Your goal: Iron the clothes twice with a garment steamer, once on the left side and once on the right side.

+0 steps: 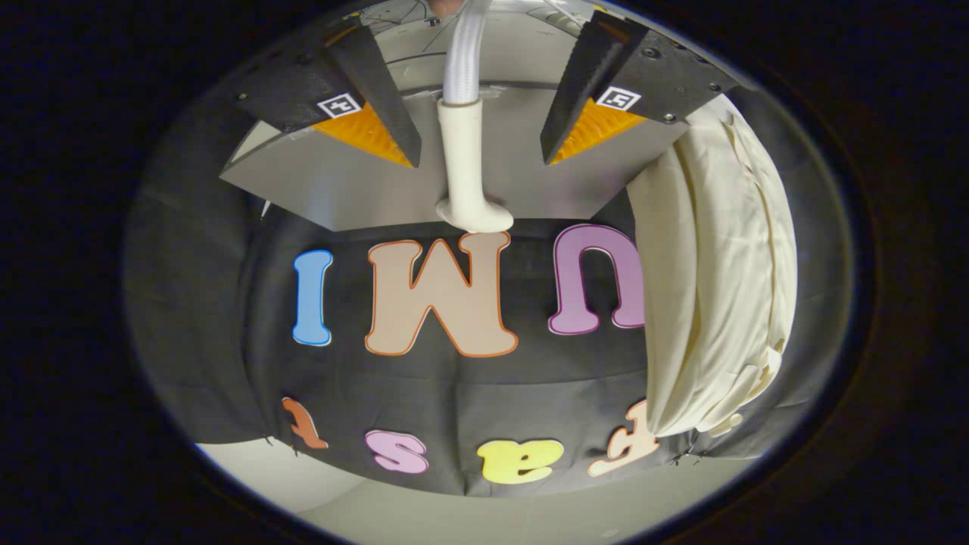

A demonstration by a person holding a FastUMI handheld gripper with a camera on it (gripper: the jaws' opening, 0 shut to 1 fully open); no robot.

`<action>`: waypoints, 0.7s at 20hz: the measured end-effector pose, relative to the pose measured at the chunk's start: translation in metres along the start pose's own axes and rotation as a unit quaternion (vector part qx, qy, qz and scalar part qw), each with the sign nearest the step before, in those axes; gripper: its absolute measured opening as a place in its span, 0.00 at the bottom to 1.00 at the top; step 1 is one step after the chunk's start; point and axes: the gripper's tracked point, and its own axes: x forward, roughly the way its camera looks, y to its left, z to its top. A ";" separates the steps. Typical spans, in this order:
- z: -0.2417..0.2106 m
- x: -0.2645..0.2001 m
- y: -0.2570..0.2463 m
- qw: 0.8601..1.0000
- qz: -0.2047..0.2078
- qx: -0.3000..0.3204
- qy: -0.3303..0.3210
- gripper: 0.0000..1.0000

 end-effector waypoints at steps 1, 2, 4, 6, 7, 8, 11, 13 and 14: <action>-0.005 0.014 -0.005 1.000 -0.006 -0.005 0.012 0.93; -0.007 0.022 -0.008 1.000 -0.009 -0.008 0.018 0.91; -0.012 0.040 -0.011 0.999 -0.015 -0.007 0.033 0.87; -0.020 0.056 -0.014 0.998 -0.024 -0.014 0.054 0.83; -0.027 0.063 -0.014 0.997 -0.025 -0.018 0.066 0.77; -0.037 0.067 -0.015 0.996 -0.028 -0.027 0.086 0.70; -0.034 0.075 -0.020 0.995 -0.048 -0.025 0.083 0.52; -0.033 0.077 -0.021 0.996 -0.055 -0.011 0.072 0.45; -0.033 0.077 -0.019 0.996 -0.049 -0.007 0.073 0.45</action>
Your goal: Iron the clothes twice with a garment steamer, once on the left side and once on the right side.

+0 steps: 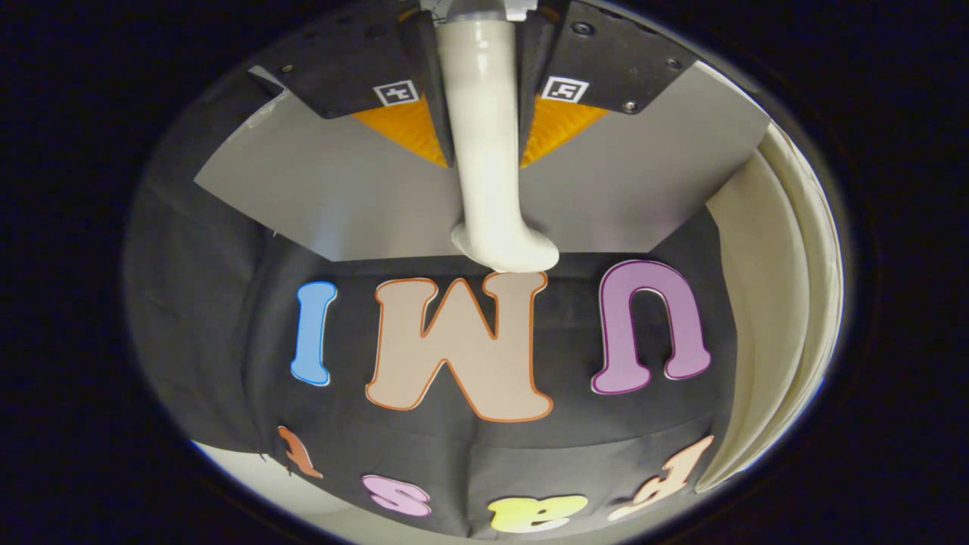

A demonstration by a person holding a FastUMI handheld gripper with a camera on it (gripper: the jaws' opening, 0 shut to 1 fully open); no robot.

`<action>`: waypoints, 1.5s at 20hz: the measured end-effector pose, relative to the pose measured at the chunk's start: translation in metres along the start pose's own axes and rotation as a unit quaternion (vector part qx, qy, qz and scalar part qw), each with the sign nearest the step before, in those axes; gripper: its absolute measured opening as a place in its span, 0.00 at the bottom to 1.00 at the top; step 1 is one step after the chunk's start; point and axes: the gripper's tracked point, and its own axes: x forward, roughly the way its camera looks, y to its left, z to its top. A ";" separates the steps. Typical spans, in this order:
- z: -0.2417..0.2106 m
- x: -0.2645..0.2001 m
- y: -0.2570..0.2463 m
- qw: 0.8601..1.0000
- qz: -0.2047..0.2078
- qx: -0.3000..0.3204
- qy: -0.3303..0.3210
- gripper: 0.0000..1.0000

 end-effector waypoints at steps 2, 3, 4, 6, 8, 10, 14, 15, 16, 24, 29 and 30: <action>0.000 -0.002 0.000 1.000 0.011 0.010 0.006 0.42; 0.000 -0.007 -0.001 1.000 0.008 0.010 0.009 0.41; 0.003 -0.016 0.000 1.000 0.006 0.014 0.000 0.40; 0.010 -0.034 0.010 1.000 0.015 0.025 -0.012 0.39; 0.014 -0.057 0.022 0.999 0.018 0.035 -0.015 0.38; 0.027 -0.086 0.040 0.998 0.023 0.051 -0.030 0.38; 0.050 -0.161 0.097 0.996 0.028 0.046 -0.071 0.37; 0.054 -0.181 0.111 0.996 0.022 0.044 -0.077 0.37; 0.059 -0.198 0.127 0.995 0.016 0.048 -0.084 0.37; 0.078 -0.299 0.281 0.990 0.038 0.064 -0.118 0.37; 0.094 -0.322 0.356 0.987 0.078 0.071 -0.124 0.37; 0.099 -0.323 0.368 0.986 0.085 0.072 -0.124 0.36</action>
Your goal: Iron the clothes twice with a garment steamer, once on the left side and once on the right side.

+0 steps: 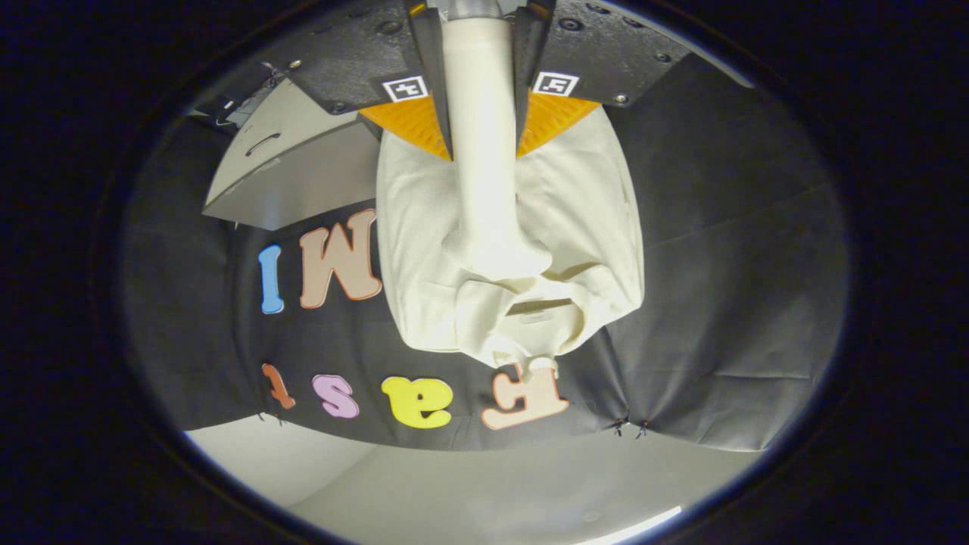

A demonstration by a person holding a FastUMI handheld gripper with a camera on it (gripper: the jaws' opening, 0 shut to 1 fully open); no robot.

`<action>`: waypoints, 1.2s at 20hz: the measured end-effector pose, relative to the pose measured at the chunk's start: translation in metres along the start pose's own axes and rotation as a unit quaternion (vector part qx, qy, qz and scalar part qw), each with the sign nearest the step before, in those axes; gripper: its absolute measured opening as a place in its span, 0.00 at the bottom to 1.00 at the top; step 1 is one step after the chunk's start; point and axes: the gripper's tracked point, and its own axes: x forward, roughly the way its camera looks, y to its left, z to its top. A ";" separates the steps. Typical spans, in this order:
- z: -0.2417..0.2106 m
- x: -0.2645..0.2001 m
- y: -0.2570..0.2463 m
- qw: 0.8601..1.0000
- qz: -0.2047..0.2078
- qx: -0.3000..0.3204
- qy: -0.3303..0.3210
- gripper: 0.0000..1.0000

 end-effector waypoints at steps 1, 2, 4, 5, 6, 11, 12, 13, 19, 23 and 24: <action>0.001 0.002 0.013 1.000 0.009 0.003 0.000 0.36; 0.001 0.005 0.025 1.000 0.019 0.004 0.002 0.36; -0.003 0.015 0.046 0.999 0.037 -0.002 0.008 0.36; -0.008 0.021 0.055 0.999 0.045 -0.005 0.014 0.36; -0.013 0.027 0.064 0.998 0.054 -0.008 0.016 0.36; -0.063 0.061 0.086 0.995 0.065 0.000 0.082 0.36; -0.078 0.066 0.086 0.993 0.066 0.007 0.099 0.36; -0.089 0.069 0.090 0.991 0.069 0.015 0.111 0.35; -0.130 0.090 0.101 0.986 0.078 0.003 0.144 0.34; -0.168 0.094 0.104 0.981 0.086 -0.003 0.174 0.34; -0.177 0.092 0.104 0.979 0.087 -0.003 0.182 0.34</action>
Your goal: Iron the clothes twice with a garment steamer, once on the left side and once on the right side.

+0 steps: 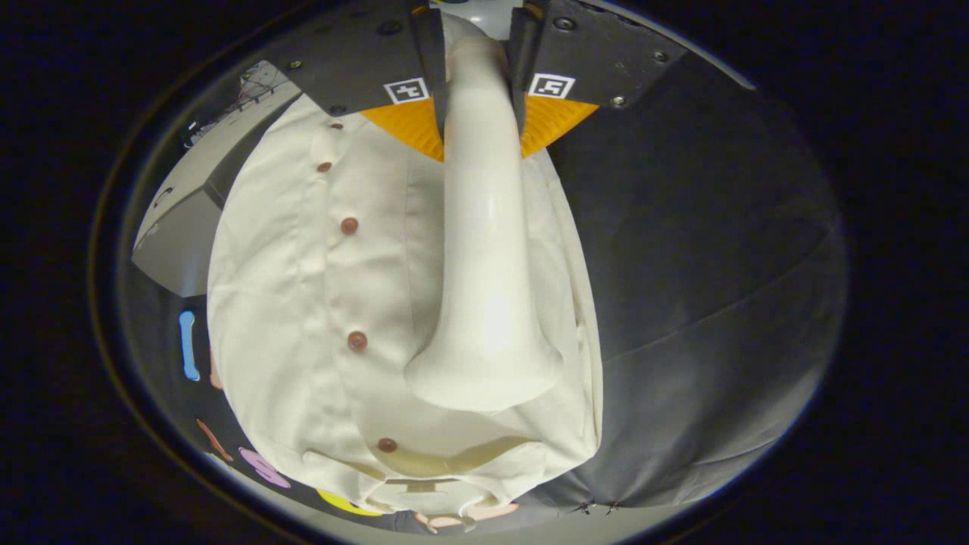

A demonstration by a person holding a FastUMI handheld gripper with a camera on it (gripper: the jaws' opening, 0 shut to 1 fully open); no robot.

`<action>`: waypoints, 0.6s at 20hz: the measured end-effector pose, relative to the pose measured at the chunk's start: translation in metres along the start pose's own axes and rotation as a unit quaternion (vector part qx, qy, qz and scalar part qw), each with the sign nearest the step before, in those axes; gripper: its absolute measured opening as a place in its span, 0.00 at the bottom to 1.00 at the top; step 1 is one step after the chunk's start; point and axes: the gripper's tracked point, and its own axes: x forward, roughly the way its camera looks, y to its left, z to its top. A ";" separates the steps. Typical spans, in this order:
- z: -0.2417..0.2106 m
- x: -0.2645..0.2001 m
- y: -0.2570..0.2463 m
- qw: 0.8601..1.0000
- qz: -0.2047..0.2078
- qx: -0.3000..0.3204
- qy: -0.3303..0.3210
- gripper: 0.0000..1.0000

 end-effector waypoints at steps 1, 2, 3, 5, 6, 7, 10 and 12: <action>-0.011 0.002 -0.001 1.000 0.003 0.001 0.011 0.34; -0.020 0.004 -0.001 1.000 0.007 0.005 0.021 0.34; -0.029 0.007 0.000 0.999 0.012 0.011 0.029 0.34; -0.045 0.010 -0.003 0.999 0.012 0.013 0.043 0.33; -0.054 0.011 -0.005 0.999 0.009 0.013 0.051 0.33; -0.063 0.013 -0.006 0.998 0.008 0.013 0.059 0.33; -0.089 0.020 -0.011 0.997 0.007 0.014 0.080 0.33; -0.111 0.022 -0.015 0.995 0.002 0.015 0.100 0.33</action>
